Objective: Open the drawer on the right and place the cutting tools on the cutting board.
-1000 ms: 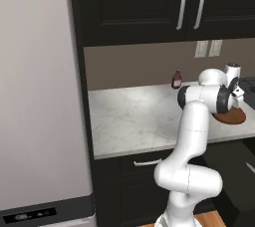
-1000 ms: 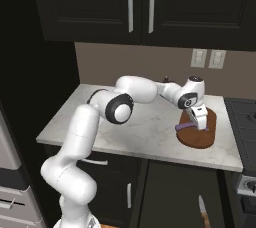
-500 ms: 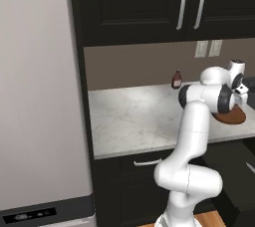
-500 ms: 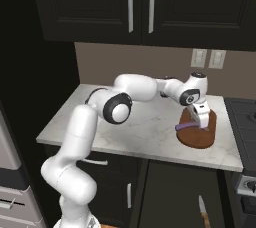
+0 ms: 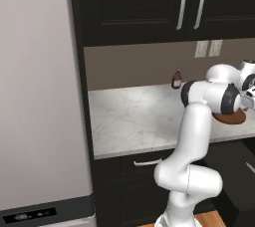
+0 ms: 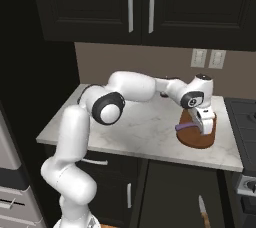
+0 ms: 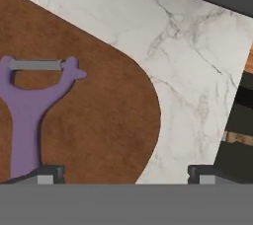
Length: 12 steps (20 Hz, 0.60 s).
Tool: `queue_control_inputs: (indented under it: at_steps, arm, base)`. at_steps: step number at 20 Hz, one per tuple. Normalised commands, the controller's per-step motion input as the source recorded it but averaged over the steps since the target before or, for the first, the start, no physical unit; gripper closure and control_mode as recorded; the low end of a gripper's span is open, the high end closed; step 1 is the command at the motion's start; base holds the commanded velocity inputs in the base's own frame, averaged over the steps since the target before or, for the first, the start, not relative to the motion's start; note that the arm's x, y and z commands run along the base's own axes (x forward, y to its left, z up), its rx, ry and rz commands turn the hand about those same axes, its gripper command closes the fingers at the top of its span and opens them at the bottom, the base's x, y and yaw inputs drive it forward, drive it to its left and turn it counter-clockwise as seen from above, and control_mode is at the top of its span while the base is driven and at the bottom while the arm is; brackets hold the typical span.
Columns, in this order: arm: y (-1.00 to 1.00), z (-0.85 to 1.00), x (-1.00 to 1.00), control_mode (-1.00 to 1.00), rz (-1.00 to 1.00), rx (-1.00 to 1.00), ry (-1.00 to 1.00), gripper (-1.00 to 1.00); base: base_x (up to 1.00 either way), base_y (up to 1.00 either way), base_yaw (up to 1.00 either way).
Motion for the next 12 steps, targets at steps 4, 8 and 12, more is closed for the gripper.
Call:
queue_control_inputs:
  at_steps: [4,8,12]
  arm:
    - [0.24,0.04,-0.66,-1.00,0.00,-0.01,-0.02,-1.00]
    - [0.11,0.23,-0.34,-1.00,0.00,0.00,0.00,-1.00]
    - [0.05,0.19,-0.42,-1.00,0.01,-0.02,0.00,-1.00]
  base:
    - [0.00,0.00,0.00]
    - [0.00,0.00,0.00]
    - [0.00,0.00,0.00]
